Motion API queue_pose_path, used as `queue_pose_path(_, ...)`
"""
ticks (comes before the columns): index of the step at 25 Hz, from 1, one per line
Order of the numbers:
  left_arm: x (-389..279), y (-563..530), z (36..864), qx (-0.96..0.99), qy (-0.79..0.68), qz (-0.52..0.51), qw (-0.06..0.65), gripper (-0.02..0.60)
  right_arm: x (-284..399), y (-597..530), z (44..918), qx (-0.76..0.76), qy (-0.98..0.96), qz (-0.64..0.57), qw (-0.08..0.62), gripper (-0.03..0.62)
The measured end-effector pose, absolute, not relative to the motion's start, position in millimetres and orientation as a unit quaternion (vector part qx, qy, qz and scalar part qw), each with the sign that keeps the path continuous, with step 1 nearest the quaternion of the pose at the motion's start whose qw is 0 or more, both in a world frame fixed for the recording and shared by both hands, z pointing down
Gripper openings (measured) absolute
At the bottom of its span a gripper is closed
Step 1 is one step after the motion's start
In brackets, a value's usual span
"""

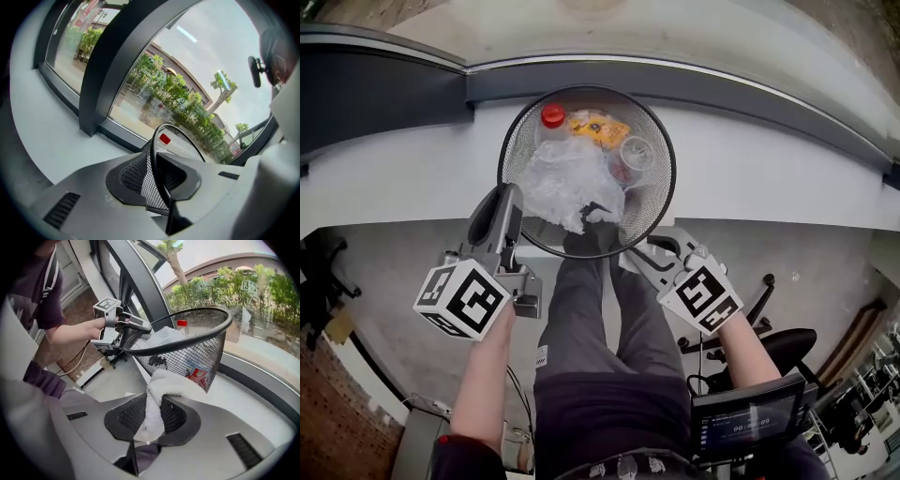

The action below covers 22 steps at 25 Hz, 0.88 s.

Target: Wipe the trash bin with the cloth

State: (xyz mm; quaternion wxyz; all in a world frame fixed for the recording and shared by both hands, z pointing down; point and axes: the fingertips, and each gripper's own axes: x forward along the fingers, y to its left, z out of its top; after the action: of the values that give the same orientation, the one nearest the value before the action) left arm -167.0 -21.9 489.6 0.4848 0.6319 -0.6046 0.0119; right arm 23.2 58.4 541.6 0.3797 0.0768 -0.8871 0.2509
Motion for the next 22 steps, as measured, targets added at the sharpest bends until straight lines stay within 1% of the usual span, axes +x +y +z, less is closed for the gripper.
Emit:
queue_pose_path(4, -167.8, -12.6, 492.6, 0.649, -0.599, 0.062, 0.465, 0.051, 19.3, 63.4, 537.2, 0.077, -0.887, 0.258, 0.374, 0.075)
queue_pose_path(9, -178.0, -23.9, 488.6, 0.688, -0.548, 0.11, 0.463, 0.082, 31.3, 27.7, 534.9, 0.119, -0.882, 0.241, 0.388, 0.075)
queue_pose_path(10, -183.6, -29.3, 482.4, 0.693, -0.549, 0.114, 0.452, 0.121, 32.5, 19.5, 533.2, 0.128, -0.881, 0.233, 0.391, 0.075)
queue_pose_path(11, -190.4, -33.9, 476.3, 0.698, -0.554, 0.121, 0.437, 0.185, 34.3, 14.2, 531.8, 0.135, -0.881, 0.225, 0.395, 0.075)
queue_pose_path(12, -196.4, -38.2, 472.2, 0.703, -0.558, 0.128, 0.422, 0.215, 37.0, 9.6, 530.9, 0.142, -0.879, 0.219, 0.398, 0.075)
queue_pose_path(14, -198.2, -46.1, 472.8, 0.719, -0.546, 0.147, 0.403, 0.216, 44.7, -3.1, 529.1, 0.165, -0.876, 0.212, 0.401, 0.075)
queue_pose_path(18, -171.9, -48.4, 492.3, 0.747, -0.482, 0.191, 0.416, 0.215, 55.8, -35.7, 523.4, 0.231, -0.866, 0.213, 0.389, 0.075)
queue_pose_path(19, -165.5, -45.9, 494.8, 0.748, -0.474, 0.19, 0.423, 0.206, 56.0, -38.4, 521.5, 0.239, -0.866, 0.213, 0.384, 0.075)
queue_pose_path(20, -160.7, -43.9, 495.6, 0.745, -0.473, 0.181, 0.434, 0.159, 56.2, -38.5, 520.2, 0.241, -0.867, 0.211, 0.382, 0.075)
queue_pose_path(22, -157.3, -42.5, 495.6, 0.728, -0.486, 0.143, 0.461, 0.136, 57.0, -34.4, 519.9, 0.235, -0.87, 0.201, 0.384, 0.075)
